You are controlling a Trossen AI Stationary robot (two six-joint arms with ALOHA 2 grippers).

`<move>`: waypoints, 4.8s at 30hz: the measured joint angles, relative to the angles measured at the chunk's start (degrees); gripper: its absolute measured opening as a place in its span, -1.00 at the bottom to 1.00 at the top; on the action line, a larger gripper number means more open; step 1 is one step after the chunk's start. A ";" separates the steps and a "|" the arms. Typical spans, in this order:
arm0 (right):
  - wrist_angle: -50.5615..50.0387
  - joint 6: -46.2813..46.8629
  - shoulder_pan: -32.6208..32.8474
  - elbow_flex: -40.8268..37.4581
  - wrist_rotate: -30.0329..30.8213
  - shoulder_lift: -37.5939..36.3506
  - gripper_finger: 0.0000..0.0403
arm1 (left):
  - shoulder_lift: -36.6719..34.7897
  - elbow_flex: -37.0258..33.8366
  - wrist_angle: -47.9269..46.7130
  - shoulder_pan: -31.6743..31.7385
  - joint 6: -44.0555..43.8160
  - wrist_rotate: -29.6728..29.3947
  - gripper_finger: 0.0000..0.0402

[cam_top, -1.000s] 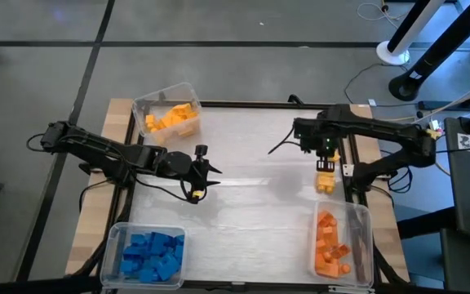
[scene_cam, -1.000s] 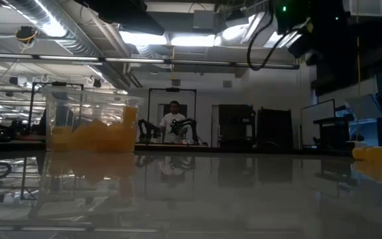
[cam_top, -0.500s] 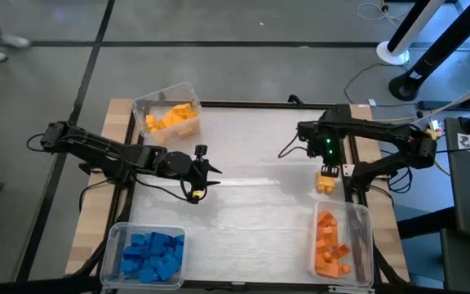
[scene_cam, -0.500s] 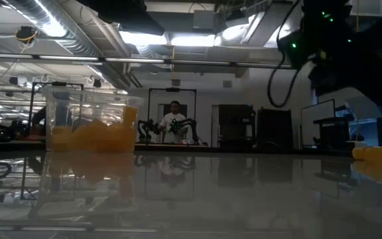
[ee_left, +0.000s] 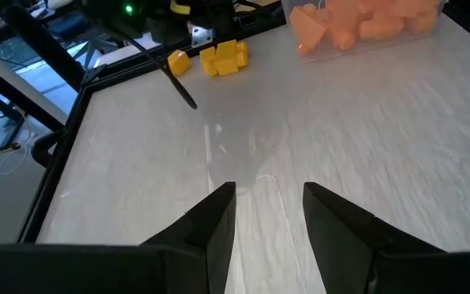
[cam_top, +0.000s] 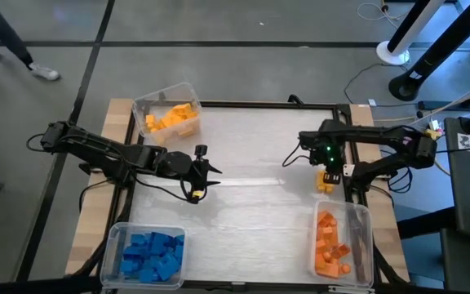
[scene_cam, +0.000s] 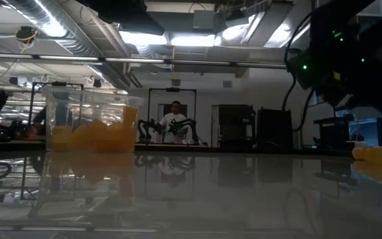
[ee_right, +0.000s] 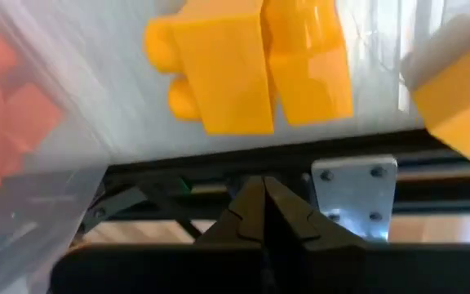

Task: Sort blocks
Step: Move the yellow game piece to the middle of the table, then move the yellow game piece to the left

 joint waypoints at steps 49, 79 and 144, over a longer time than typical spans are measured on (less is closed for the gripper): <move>10.57 11.02 0.00 -2.04 1.22 13.29 -1.00 | -0.02 0.02 -0.02 -0.01 1.29 -0.01 -0.33; 41.82 21.90 15.15 5.32 -7.50 13.56 -1.00 | -0.02 0.02 -0.04 -0.01 2.43 -0.01 -0.33; 3.10 26.13 -4.11 -2.23 16.19 13.31 -1.00 | -0.02 0.02 -1.32 -0.01 2.60 0.00 -0.33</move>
